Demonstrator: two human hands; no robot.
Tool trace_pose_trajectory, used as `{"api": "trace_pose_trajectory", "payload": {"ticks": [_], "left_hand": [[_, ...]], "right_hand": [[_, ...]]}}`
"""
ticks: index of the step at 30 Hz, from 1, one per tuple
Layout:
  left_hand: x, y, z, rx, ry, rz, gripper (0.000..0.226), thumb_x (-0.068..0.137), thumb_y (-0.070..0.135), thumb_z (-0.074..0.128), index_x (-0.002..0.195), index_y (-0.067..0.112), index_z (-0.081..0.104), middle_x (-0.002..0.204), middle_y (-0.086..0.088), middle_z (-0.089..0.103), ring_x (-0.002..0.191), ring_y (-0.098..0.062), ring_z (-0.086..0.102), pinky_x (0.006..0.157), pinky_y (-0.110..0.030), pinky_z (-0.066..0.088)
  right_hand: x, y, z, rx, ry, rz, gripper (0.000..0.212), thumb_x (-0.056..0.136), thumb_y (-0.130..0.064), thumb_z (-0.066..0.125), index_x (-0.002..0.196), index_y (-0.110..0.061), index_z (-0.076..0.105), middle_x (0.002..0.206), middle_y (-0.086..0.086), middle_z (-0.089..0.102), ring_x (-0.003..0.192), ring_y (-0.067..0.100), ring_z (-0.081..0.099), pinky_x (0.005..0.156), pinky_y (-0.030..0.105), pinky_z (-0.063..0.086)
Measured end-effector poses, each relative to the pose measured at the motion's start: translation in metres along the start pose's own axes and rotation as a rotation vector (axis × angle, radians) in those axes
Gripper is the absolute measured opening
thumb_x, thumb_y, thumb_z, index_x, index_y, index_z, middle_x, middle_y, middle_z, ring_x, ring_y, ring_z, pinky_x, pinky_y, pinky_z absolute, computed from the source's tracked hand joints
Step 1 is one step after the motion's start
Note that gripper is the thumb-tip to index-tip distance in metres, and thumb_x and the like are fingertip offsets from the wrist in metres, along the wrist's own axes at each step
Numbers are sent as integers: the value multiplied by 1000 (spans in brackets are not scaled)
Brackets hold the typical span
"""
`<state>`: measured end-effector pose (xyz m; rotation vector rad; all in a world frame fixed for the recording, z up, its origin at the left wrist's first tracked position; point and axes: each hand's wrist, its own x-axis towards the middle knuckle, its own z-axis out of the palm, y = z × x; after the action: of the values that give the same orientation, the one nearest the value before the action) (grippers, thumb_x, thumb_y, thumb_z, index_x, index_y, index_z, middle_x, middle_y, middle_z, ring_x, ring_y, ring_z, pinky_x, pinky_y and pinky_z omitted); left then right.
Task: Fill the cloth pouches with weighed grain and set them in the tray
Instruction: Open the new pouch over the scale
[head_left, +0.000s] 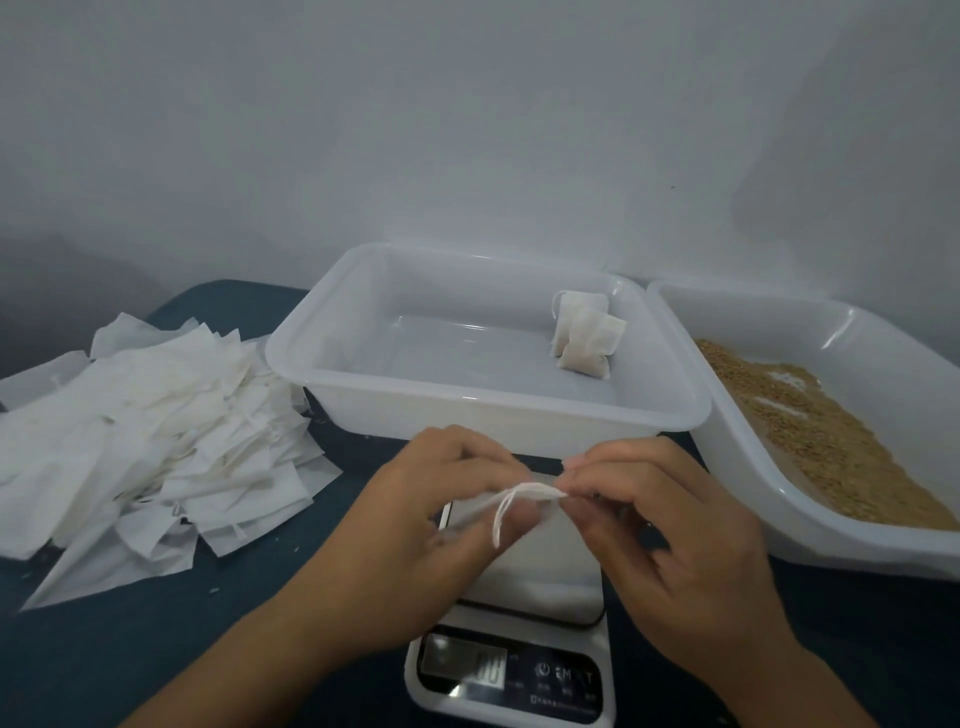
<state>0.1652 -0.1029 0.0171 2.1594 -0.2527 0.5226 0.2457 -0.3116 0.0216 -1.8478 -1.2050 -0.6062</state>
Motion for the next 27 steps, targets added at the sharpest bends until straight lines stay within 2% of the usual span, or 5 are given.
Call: {"api": "trace_pose_trajectory", "payload": {"ticks": [6, 11, 14, 19, 27], "left_hand": [[0, -2, 12, -177, 192, -41, 17, 87, 47, 72, 85, 32, 80, 89, 12, 66, 83, -13, 68, 69, -14, 49], [-1, 0, 12, -185, 297, -77, 14, 82, 52, 75, 90, 41, 80, 88, 11, 65, 82, -13, 68, 68, -12, 49], [-1, 1, 11, -168, 344, -87, 17, 79, 54, 76, 89, 41, 80, 87, 12, 66, 81, -12, 68, 66, -13, 49], [-3, 4, 12, -103, 310, -65, 14, 84, 49, 79, 87, 35, 83, 87, 13, 67, 87, -12, 68, 70, -12, 48], [-3, 6, 12, -89, 287, -77, 6, 85, 52, 79, 85, 46, 78, 88, 14, 66, 85, -12, 67, 67, -12, 48]], "right_hand": [[0, -5, 5, 3, 68, 11, 27, 95, -25, 69, 120, -20, 64, 116, -6, 63, 76, 3, 63, 60, 17, 52], [-1, -7, 5, -57, 102, -31, 26, 93, -25, 72, 118, -20, 67, 116, -3, 63, 71, 5, 62, 56, 20, 52], [-1, -10, 6, -99, 94, -46, 26, 94, -26, 71, 119, -19, 68, 112, -1, 64, 74, 2, 60, 64, 14, 52], [-2, -12, 10, -160, 70, -63, 27, 95, -25, 72, 120, -14, 72, 108, 4, 68, 82, -7, 52, 74, 6, 47], [-3, -11, 10, -236, 74, -153, 25, 97, -24, 72, 121, -19, 69, 112, 7, 71, 90, -5, 53, 77, 12, 52]]}}
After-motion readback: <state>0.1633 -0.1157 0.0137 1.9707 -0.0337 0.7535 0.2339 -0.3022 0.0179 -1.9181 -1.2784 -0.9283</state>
